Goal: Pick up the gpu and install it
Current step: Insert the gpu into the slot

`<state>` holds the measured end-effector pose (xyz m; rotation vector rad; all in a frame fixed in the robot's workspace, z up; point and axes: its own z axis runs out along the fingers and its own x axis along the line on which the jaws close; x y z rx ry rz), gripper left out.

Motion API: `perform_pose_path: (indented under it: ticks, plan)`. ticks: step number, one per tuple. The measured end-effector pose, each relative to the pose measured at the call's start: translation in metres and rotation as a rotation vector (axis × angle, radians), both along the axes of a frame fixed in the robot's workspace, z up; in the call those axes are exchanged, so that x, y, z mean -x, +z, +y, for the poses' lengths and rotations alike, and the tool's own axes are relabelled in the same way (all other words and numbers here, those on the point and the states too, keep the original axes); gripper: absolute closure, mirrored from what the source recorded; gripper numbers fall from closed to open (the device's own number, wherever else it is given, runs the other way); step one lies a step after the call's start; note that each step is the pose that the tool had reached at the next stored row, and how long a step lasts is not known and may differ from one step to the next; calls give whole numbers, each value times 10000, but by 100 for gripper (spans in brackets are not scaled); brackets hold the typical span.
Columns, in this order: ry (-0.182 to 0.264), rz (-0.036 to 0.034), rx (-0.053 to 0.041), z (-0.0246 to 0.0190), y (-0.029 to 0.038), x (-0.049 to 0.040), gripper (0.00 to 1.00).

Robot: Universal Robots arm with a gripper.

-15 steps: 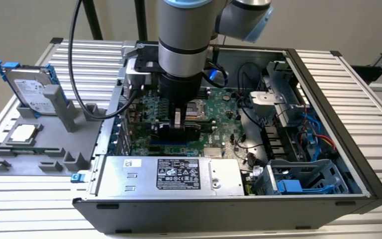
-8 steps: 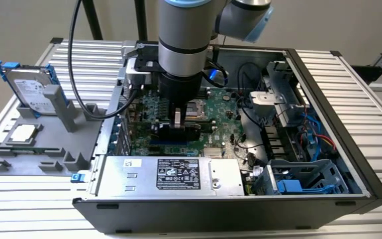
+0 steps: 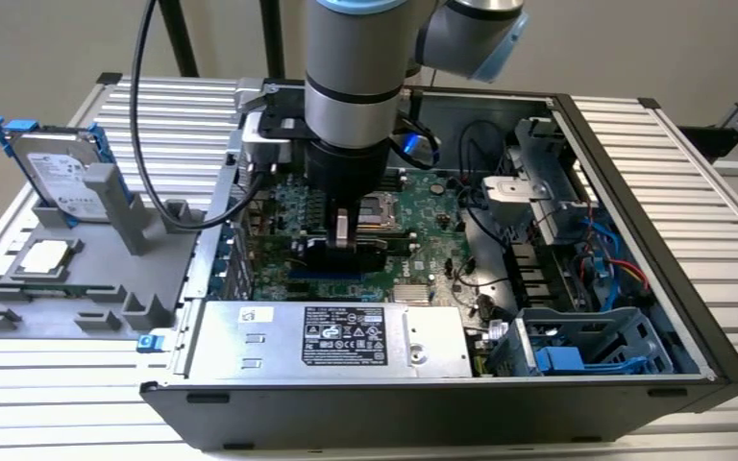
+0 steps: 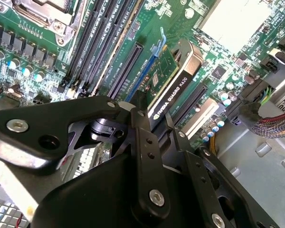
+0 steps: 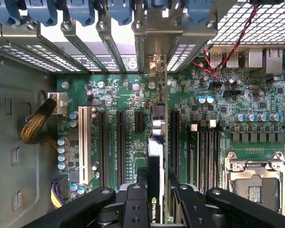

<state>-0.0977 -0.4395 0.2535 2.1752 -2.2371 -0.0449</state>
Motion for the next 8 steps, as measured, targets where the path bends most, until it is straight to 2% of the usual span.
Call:
perform_pose_path:
  ticks: [8]
  plan:
    - [-173, 0, 0, -8, 0, 14, 100]
